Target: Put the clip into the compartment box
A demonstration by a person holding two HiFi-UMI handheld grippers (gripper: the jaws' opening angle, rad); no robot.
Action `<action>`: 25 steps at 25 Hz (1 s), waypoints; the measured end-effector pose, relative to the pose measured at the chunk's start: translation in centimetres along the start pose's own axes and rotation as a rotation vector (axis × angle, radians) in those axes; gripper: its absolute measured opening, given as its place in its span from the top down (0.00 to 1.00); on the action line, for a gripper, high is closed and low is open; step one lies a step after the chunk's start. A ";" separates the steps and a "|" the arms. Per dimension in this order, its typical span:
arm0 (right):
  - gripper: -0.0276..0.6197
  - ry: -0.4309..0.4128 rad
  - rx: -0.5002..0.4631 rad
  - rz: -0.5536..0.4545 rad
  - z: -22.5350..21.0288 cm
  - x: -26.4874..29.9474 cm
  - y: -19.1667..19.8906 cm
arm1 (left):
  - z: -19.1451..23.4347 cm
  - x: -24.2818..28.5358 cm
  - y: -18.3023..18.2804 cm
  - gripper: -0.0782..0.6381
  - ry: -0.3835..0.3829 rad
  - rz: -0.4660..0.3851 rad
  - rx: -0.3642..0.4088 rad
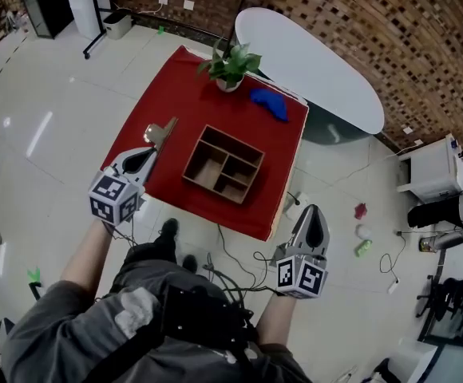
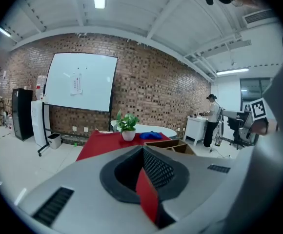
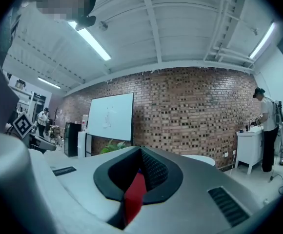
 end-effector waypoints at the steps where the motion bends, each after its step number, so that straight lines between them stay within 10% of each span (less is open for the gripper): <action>1: 0.93 0.013 -0.004 0.002 0.1 0.9 0.4 | 1.1 1.1 0.8 0.84 -0.008 0.019 0.001; 6: 0.93 0.064 0.006 0.012 1.3 6.2 1.9 | 6.7 7.0 4.5 0.64 -0.033 0.172 -0.019; 25: 0.93 0.185 0.024 0.072 4.3 15.6 5.1 | 15.0 17.2 9.9 0.62 0.187 0.476 -0.105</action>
Point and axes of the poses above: the fingertips, and each gripper's own axes: x forward along the fingers, z to its left, y out of its underside, the point moved 8 cm from there along -x, backward along the fingers, and after that the axes turned 11 degrees about x, right-handed, at the moved point
